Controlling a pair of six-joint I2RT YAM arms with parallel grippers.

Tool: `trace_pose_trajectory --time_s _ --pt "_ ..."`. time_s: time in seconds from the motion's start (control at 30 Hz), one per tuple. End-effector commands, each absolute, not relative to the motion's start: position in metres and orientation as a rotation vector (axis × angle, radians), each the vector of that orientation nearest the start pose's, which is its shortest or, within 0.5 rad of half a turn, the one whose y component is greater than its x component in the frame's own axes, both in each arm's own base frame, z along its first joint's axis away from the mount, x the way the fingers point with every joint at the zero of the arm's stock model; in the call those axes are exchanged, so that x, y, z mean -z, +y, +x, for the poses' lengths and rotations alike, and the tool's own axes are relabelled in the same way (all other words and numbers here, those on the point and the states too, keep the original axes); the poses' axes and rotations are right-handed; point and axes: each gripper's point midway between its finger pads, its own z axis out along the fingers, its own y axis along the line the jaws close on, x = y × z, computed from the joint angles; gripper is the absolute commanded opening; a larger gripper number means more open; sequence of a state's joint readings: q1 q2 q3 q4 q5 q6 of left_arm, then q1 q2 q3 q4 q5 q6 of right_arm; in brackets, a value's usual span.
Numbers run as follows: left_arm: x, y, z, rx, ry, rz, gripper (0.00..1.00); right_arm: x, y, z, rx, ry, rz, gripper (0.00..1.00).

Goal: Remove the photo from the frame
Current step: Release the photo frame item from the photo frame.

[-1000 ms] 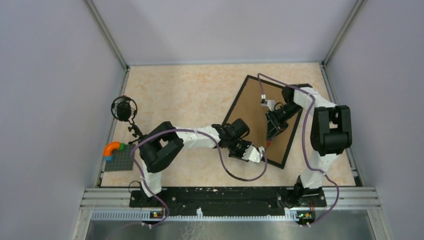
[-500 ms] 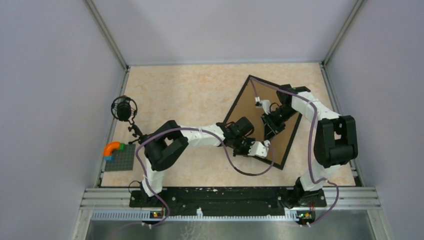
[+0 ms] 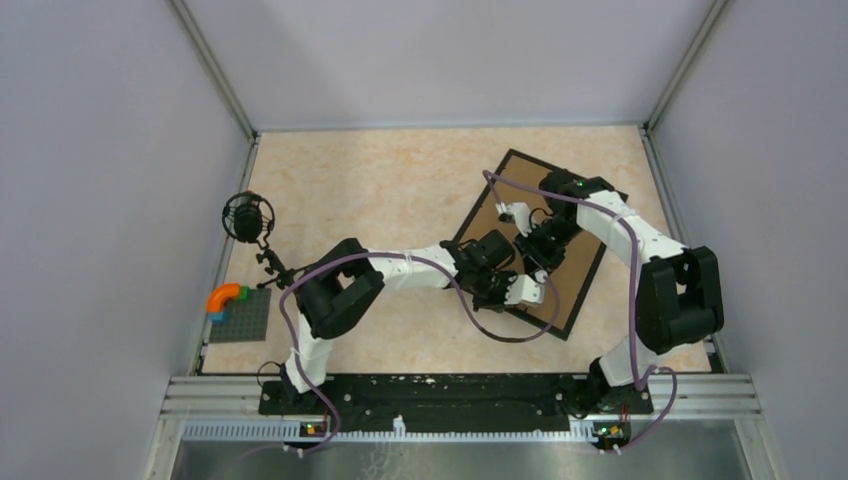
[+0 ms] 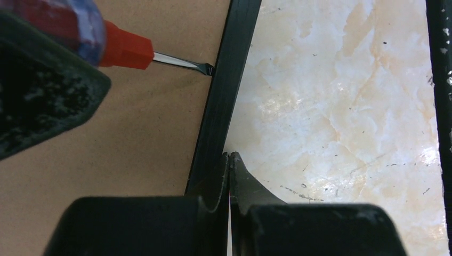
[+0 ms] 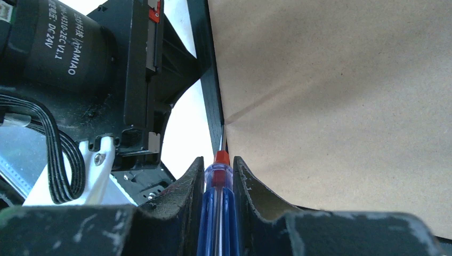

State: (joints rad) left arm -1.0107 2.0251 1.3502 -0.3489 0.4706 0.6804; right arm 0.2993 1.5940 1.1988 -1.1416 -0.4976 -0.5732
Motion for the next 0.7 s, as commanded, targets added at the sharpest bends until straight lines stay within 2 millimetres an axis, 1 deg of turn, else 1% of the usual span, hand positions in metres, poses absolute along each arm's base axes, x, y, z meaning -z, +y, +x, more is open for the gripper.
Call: trace_pose_trajectory --time_s 0.0,0.23,0.3,0.33,0.37,0.4,0.43,0.47,0.53,0.57,0.6,0.63,0.67 --pt "0.027 -0.404 0.256 -0.538 -2.364 -2.709 0.0 -0.101 0.128 0.153 -0.892 2.9 -1.303 0.0" --pt "0.03 -0.402 0.26 -0.501 -2.433 -2.642 0.0 -0.108 0.133 0.151 -0.953 2.871 -1.324 0.0" --pt "0.028 -0.401 0.256 -0.52 -2.414 -2.645 0.0 -0.11 0.134 0.157 -0.935 2.853 -1.313 0.0" --pt "0.025 -0.4 0.255 -0.529 -2.401 -2.659 0.0 -0.11 0.135 0.165 -0.9 2.842 -1.288 0.0" --pt "0.021 -0.401 0.247 -0.582 -2.362 -2.671 0.02 -0.111 0.135 0.178 -0.863 2.838 -1.221 0.0" --pt "0.012 -0.402 0.239 -0.655 -2.3 -2.698 0.05 -0.115 0.134 0.192 -0.842 2.822 -1.153 0.0" --pt "0.004 -0.401 0.233 -0.678 -2.266 -2.731 0.08 -0.12 0.134 0.207 -0.835 2.804 -1.083 0.0" --pt "-0.008 -0.402 0.225 -0.723 -2.231 -2.761 0.12 -0.126 0.132 0.224 -0.825 2.791 -0.996 0.0" --pt "-0.033 -0.401 0.202 -0.889 -2.09 -2.792 0.23 -0.14 0.125 0.258 -0.805 2.759 -0.813 0.0" --pt "-0.048 -0.403 0.196 -0.946 -2.075 -2.791 0.28 -0.15 0.122 0.276 -0.824 2.725 -0.699 0.0" --pt "-0.064 -0.405 0.192 -1.001 -2.086 -2.774 0.3 -0.156 0.116 0.289 -0.839 2.703 -0.591 0.0" --pt "-0.079 -0.407 0.192 -1.044 -2.117 -2.748 0.32 -0.162 0.108 0.3 -0.856 2.683 -0.484 0.0" --pt "-0.094 -0.409 0.196 -1.059 -2.189 -2.716 0.35 -0.166 0.104 0.307 -0.883 2.663 -0.407 0.0"
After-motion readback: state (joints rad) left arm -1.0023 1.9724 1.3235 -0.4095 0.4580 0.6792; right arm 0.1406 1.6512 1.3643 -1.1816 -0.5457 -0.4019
